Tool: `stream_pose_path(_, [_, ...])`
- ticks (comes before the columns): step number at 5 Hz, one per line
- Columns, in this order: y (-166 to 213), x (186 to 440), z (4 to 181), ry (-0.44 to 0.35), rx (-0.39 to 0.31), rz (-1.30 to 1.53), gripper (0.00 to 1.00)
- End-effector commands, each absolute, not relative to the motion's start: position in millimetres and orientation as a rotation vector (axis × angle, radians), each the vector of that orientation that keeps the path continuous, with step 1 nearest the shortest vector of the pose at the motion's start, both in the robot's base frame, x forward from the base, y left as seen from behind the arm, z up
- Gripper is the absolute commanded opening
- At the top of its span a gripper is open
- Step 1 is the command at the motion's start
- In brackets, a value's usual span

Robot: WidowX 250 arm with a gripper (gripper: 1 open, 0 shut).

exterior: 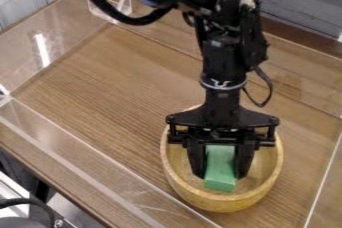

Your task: Remove the green block from inside the brown bowl and put it on the table

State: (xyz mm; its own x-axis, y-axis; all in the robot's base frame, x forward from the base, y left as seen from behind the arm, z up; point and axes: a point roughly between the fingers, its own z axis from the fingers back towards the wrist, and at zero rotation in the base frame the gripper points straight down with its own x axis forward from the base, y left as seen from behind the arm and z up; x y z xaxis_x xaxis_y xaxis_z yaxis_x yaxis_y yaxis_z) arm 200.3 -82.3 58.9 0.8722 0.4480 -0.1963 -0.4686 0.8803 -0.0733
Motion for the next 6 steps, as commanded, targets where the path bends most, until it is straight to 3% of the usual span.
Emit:
stream_pose_path(1, [-82.5,211.1,73.6,0.12,-0.161,0.484,1.0])
stream_pose_path(5, [-78.7,213.7,36.1,0.109,-0.161,0.535,1.0])
stream_pose_path(6, [-78.4,214.1,34.2,0.106,-0.161,0.541,0.0])
